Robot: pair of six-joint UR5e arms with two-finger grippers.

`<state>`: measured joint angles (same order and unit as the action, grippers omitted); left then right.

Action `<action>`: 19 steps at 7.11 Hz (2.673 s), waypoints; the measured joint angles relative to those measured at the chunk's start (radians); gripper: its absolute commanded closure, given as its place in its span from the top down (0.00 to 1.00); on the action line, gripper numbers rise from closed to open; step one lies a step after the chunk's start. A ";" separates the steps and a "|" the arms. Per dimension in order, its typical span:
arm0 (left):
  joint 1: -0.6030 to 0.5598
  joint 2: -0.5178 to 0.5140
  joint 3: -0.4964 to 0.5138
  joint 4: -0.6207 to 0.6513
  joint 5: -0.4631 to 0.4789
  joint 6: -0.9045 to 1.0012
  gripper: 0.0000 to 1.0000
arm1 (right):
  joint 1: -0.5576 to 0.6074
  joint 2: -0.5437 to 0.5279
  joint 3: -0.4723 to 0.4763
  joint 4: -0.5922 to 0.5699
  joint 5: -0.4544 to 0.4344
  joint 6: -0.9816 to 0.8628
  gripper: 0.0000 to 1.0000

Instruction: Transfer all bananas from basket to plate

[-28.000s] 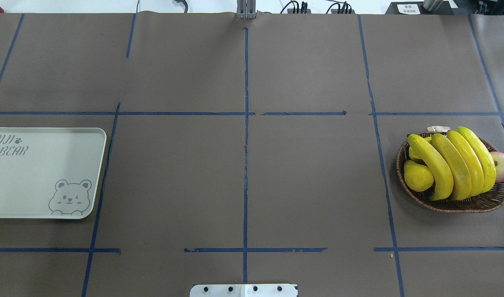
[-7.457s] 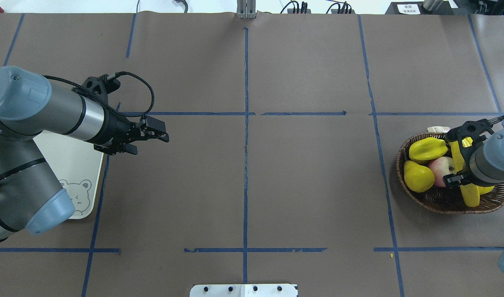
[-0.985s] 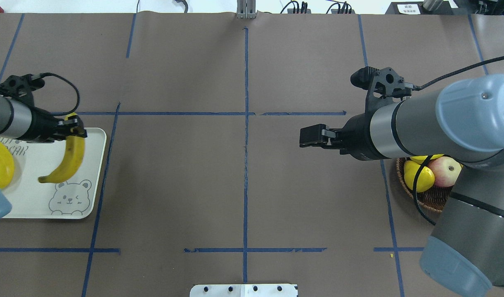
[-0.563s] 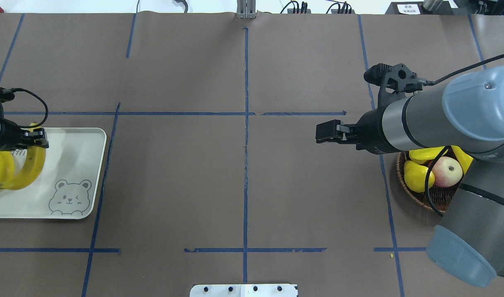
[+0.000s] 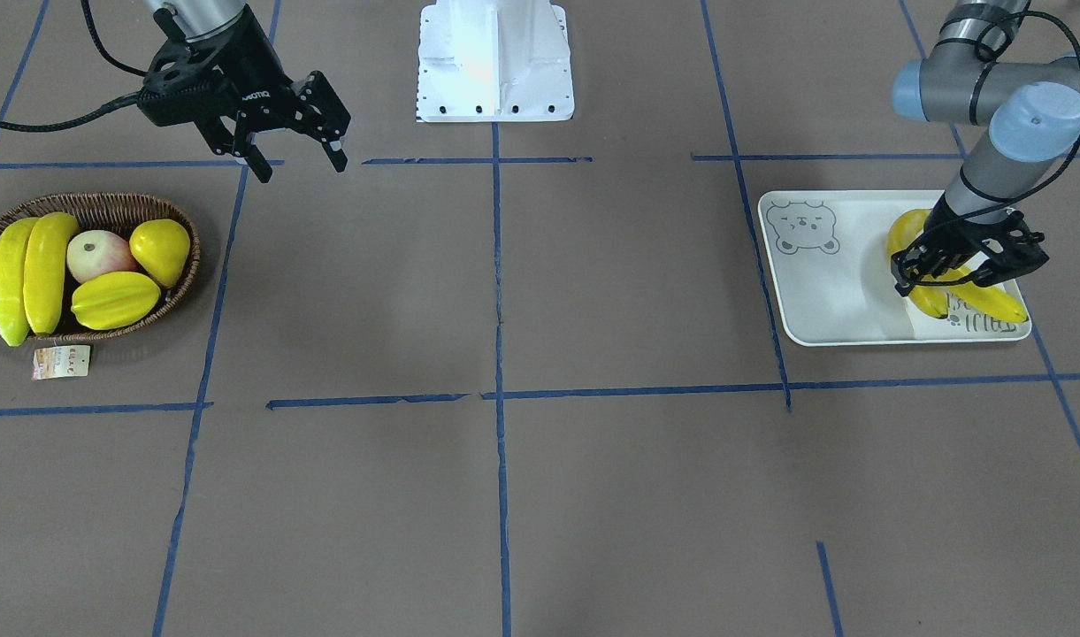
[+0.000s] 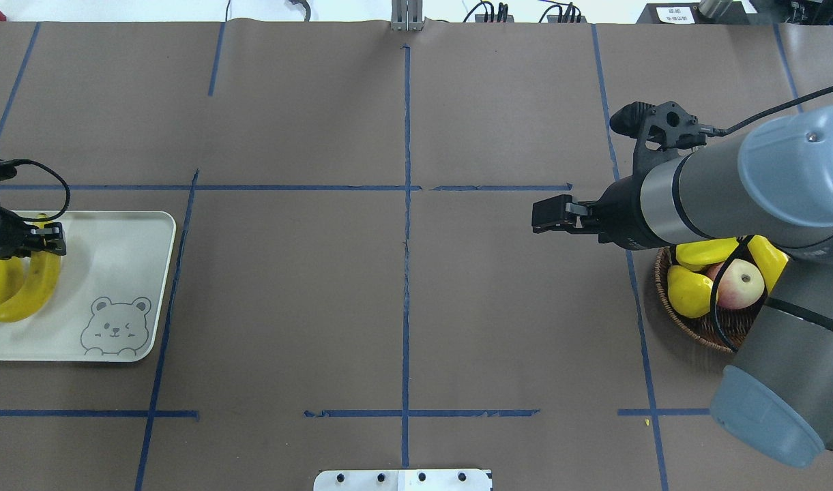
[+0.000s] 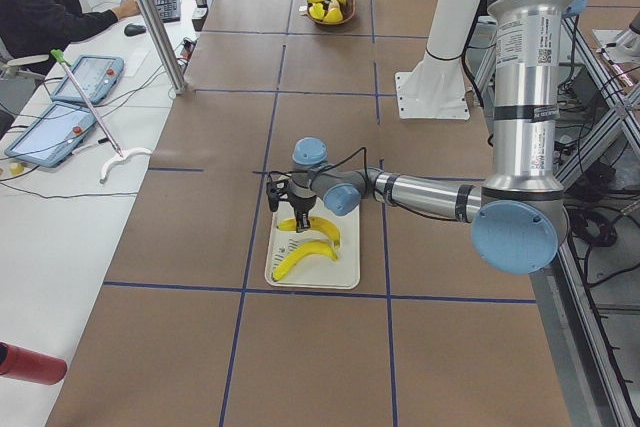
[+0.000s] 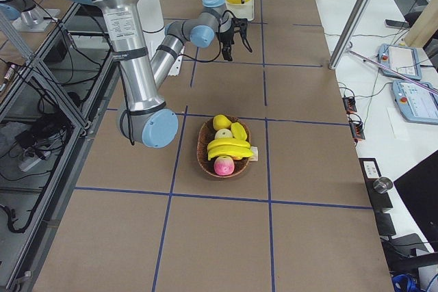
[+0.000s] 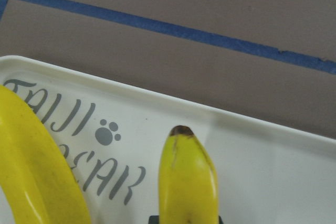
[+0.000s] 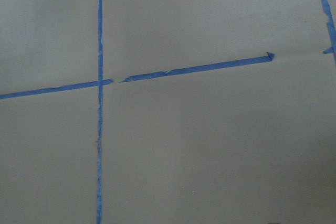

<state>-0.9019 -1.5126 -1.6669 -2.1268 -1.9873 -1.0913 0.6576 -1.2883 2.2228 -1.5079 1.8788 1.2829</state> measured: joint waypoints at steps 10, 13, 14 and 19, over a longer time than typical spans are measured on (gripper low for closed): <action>-0.179 -0.095 -0.156 0.076 -0.343 0.008 1.00 | 0.258 -0.457 -0.057 0.053 0.092 -0.656 1.00; -0.148 -0.114 -0.174 0.077 -0.339 -0.039 1.00 | 0.258 -0.540 -0.198 0.302 0.119 -0.657 0.88; -0.145 -0.118 -0.175 0.077 -0.338 -0.041 1.00 | 0.257 -0.543 -0.224 0.326 0.133 -0.656 0.76; -0.140 -0.124 -0.175 0.077 -0.337 -0.042 1.00 | 0.257 -0.541 -0.254 0.341 0.167 -0.656 0.55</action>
<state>-1.0417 -1.6369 -1.8414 -2.0493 -2.3240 -1.1336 0.9143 -1.8295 1.9684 -1.1672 2.0455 0.6271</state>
